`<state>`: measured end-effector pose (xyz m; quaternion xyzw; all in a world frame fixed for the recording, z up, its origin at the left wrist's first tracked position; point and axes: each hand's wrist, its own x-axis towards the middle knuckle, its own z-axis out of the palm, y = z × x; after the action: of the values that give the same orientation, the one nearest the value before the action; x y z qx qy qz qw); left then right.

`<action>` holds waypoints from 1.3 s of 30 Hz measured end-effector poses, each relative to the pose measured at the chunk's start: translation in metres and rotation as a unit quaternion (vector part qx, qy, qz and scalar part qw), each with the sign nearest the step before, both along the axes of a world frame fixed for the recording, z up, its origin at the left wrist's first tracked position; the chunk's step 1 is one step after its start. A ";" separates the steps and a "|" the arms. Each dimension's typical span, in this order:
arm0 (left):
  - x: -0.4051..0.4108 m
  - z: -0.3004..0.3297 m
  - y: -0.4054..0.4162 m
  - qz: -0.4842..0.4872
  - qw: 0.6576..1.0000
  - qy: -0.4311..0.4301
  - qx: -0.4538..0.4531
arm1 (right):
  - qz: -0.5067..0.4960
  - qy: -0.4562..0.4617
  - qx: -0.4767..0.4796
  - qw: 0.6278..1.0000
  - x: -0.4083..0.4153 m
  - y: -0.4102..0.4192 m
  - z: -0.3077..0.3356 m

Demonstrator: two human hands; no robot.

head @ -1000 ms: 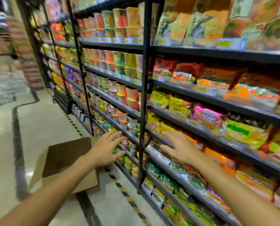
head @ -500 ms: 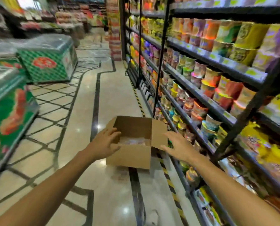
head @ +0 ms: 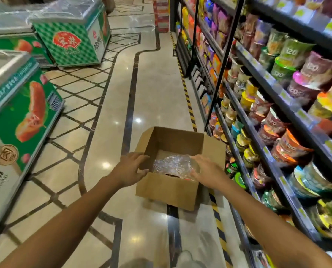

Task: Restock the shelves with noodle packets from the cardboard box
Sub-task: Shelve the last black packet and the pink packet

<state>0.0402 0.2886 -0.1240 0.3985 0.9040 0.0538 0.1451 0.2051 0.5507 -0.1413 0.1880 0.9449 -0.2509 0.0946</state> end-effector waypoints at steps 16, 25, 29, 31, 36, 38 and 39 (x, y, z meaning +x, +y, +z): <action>-0.232 -0.156 0.117 -0.124 0.983 -0.108 -0.083 | -0.051 -0.130 -0.025 0.990 -0.197 0.071 -0.146; -0.304 -0.292 0.177 -0.151 0.954 -0.184 -0.182 | -0.110 -0.190 -0.092 0.971 -0.252 0.114 -0.262; -0.319 -0.384 0.210 -0.154 0.945 -0.203 -0.204 | -0.121 -0.198 -0.104 0.967 -0.266 0.140 -0.348; -0.321 -0.436 0.226 -0.161 0.940 -0.210 -0.216 | -0.121 -0.208 -0.109 0.965 -0.269 0.151 -0.400; -0.315 -0.569 0.252 -0.130 0.930 -0.251 -0.235 | -0.102 -0.238 -0.104 0.960 -0.275 0.175 -0.533; -0.312 -0.618 0.258 -0.092 0.923 -0.290 -0.237 | -0.090 -0.244 -0.105 0.960 -0.275 0.181 -0.582; -0.311 -0.641 0.261 -0.069 0.919 -0.310 -0.234 | -0.084 -0.249 -0.106 0.959 -0.274 0.182 -0.606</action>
<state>-0.2704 0.5494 -0.7648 0.3780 0.7708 -0.0490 0.5104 -0.0688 0.7328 -0.7476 0.3119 0.8402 -0.3024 0.3246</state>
